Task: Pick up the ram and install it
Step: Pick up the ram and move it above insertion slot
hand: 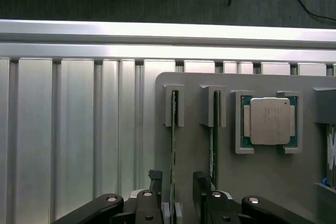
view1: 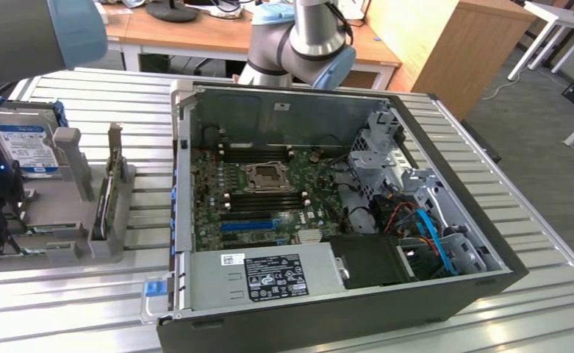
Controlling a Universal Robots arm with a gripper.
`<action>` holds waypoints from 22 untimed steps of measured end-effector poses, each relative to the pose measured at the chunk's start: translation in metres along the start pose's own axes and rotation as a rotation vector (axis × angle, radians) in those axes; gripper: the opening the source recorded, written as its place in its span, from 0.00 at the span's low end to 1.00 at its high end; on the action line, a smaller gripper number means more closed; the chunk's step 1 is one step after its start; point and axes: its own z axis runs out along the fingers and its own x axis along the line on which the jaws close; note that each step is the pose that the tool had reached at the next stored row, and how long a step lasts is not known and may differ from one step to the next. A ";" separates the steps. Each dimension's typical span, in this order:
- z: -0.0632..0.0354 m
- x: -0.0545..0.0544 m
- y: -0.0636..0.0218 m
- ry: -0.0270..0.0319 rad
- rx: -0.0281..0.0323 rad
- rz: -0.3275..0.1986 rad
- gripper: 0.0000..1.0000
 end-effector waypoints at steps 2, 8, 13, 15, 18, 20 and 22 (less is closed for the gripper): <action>0.0022 0.000 -0.0001 0.0000 -0.0001 0.000 0.37; 0.0035 0.000 -0.0004 -0.0001 0.0001 0.000 0.37; 0.0033 0.000 -0.0061 0.0000 0.0000 0.000 0.37; 0.0031 0.000 -0.0087 0.0000 0.0000 0.000 0.37; 0.0029 0.000 -0.0126 -0.0003 -0.0001 0.000 0.37; 0.0029 0.000 -0.0152 -0.0005 0.0000 0.000 0.37; 0.0029 0.000 -0.0162 -0.0008 0.0001 0.000 0.37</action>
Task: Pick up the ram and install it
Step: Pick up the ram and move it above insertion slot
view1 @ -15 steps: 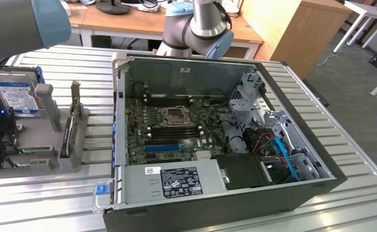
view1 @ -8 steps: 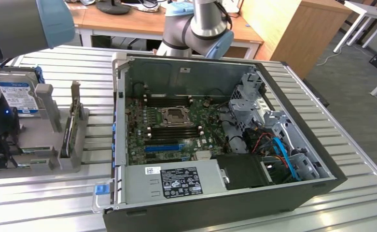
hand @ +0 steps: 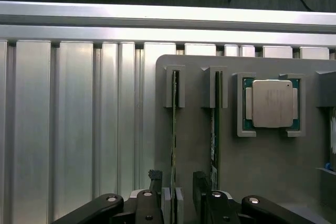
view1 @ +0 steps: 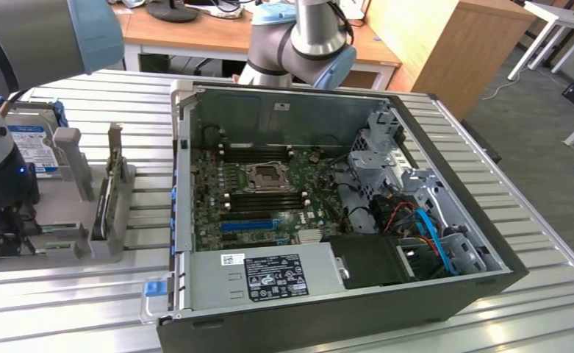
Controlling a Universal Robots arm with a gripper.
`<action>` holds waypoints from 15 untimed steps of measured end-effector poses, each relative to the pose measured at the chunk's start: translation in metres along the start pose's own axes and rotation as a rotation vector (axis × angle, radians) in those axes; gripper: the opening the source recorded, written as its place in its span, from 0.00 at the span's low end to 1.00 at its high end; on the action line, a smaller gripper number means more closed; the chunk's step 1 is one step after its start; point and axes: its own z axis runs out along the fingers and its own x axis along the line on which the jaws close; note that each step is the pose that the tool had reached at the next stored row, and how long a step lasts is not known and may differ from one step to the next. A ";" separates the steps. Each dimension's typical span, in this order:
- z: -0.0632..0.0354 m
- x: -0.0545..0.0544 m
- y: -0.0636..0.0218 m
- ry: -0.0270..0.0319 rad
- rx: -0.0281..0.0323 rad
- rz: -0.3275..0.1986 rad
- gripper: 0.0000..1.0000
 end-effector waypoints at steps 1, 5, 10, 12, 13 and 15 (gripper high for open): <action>0.0001 0.000 0.0000 0.0001 -0.0001 0.000 0.37; 0.0030 0.000 -0.0004 0.0001 -0.0002 0.000 0.37; 0.0064 0.000 -0.0005 0.0002 -0.0003 0.000 0.37; 0.0067 0.000 -0.0006 0.0002 -0.0004 0.000 0.37; 0.0069 0.001 -0.0008 0.0001 -0.0002 0.000 0.37; 0.0070 0.002 -0.0007 0.0001 -0.0001 0.000 0.37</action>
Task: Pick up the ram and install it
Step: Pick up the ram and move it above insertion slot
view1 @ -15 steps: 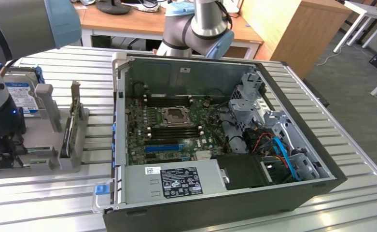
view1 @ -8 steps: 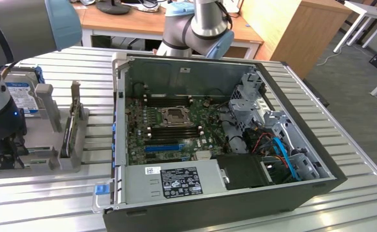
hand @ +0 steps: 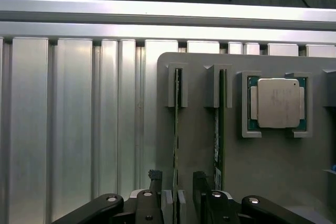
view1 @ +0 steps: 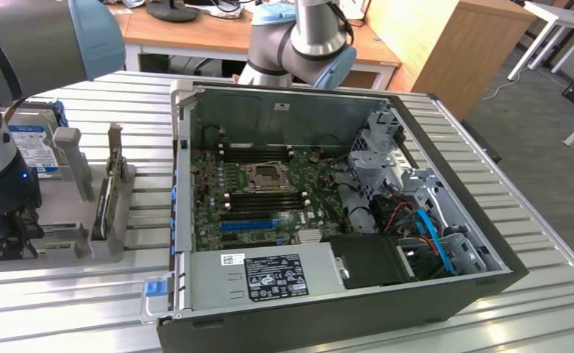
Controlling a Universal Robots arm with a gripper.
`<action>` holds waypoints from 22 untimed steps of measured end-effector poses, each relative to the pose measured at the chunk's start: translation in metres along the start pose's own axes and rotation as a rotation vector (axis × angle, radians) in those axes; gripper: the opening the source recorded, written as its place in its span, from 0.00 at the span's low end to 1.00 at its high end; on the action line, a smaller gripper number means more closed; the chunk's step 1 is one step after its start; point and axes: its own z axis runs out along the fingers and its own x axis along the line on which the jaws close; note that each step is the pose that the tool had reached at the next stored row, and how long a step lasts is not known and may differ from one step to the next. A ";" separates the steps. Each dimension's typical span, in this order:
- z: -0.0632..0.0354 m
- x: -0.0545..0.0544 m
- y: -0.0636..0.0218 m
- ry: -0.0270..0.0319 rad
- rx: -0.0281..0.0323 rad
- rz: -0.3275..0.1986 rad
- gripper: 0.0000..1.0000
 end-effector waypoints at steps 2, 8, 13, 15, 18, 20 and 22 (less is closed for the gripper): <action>0.0004 0.000 0.0001 0.0000 -0.0001 0.000 0.37; 0.0024 0.000 0.0000 0.0001 -0.0002 0.000 0.37; 0.0024 0.000 0.0000 0.0000 -0.0001 0.000 0.37; 0.0024 0.000 0.0000 0.0000 -0.0001 0.000 0.35; 0.0024 0.000 0.0000 0.0001 -0.0001 0.000 0.29; 0.0024 0.000 0.0000 0.0000 -0.0001 0.000 0.29; 0.0034 0.000 -0.0001 -0.0003 0.0003 0.000 0.29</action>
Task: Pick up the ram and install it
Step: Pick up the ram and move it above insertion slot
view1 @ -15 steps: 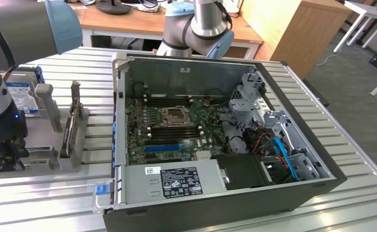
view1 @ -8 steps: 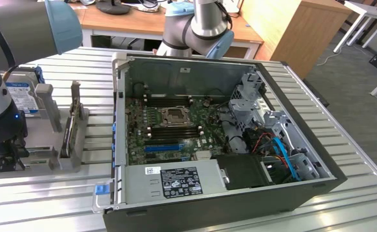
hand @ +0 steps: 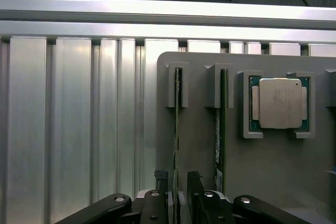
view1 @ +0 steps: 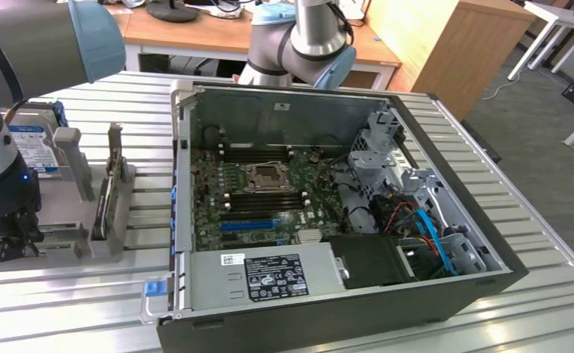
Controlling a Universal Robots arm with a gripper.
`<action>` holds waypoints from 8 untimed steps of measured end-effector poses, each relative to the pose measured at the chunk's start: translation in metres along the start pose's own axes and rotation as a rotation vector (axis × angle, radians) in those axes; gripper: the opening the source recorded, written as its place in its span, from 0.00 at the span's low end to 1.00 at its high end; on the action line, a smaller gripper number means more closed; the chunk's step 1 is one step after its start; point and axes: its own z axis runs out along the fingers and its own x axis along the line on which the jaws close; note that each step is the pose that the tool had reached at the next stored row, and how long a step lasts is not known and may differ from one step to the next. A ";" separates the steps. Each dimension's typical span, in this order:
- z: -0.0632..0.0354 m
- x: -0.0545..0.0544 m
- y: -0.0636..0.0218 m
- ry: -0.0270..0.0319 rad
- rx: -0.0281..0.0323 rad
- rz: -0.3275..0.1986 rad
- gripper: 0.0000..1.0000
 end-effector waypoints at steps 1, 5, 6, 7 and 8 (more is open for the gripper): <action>0.0005 0.000 0.0000 0.0001 -0.0001 0.000 0.29; 0.0006 0.000 0.0001 0.0005 -0.0006 0.000 0.29; 0.0008 0.000 0.0001 0.0003 -0.0004 0.000 0.29; 0.0008 0.001 0.0001 0.0002 -0.0002 0.000 0.29; 0.0007 0.001 0.0001 0.0003 -0.0003 0.000 0.29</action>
